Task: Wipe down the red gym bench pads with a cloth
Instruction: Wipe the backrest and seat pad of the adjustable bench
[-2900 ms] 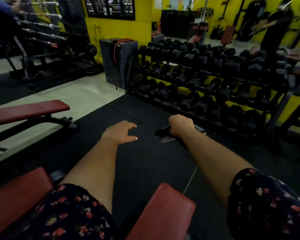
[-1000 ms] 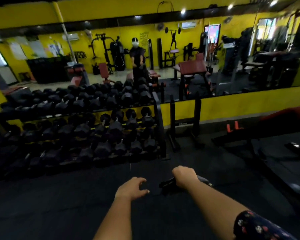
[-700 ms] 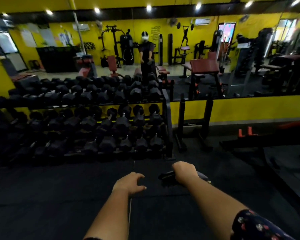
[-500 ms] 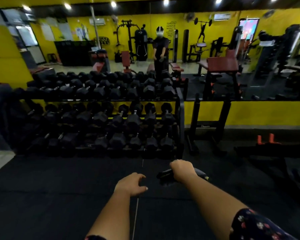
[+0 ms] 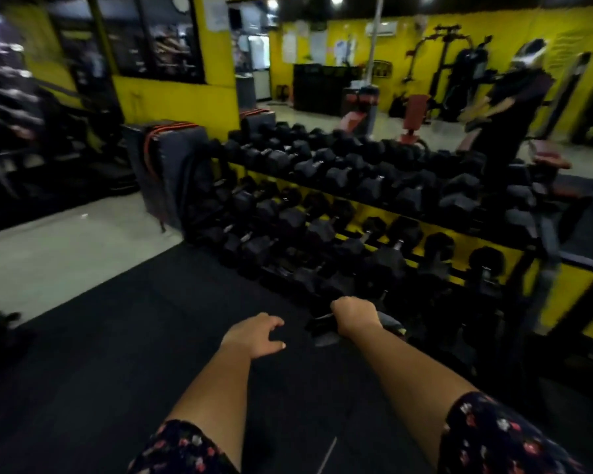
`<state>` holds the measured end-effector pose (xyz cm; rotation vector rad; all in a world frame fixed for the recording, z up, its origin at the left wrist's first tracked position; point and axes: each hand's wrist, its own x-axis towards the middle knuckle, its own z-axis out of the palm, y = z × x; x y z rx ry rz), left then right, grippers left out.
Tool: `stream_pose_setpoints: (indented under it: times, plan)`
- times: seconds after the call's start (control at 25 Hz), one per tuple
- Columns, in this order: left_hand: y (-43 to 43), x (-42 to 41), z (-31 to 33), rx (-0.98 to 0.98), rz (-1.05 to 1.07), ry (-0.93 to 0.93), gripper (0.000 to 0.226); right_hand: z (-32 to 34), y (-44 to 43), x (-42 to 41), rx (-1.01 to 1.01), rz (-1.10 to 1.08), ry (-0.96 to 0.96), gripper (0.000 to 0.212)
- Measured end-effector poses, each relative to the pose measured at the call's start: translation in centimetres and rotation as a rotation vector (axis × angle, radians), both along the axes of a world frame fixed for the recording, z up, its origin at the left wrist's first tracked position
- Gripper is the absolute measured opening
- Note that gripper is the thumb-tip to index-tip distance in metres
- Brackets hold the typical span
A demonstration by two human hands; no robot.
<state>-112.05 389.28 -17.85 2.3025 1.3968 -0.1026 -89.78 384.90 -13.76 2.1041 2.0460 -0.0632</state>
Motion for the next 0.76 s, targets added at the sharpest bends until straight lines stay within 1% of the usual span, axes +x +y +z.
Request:
stream_pose_setpoints:
  times: [0.12, 0.32, 0.52, 0.76]
  plan:
    - [1.9, -4.5, -0.3, -0.023, 0.125, 0.005, 0.062, -0.7, 5.4, -4.6, -0.049, 0.191, -0.052, 0.017]
    - [3.5, -14.1, -1.6, -0.081, 0.403, 0.005, 0.063, -1.9, 12.0, -14.6, -0.081, 0.439, -0.042, 0.021]
    - [5.2, -23.8, -3.4, -0.145, 0.7, -0.166, 0.066, -3.1, 18.0, -24.4, -0.097, 0.577, -0.047, 0.023]
    - [8.4, -36.9, -4.3, -0.157, 0.855, -0.121, 0.067, -3.6, 24.6, -38.3, -0.106, 0.729, -0.047, 0.02]
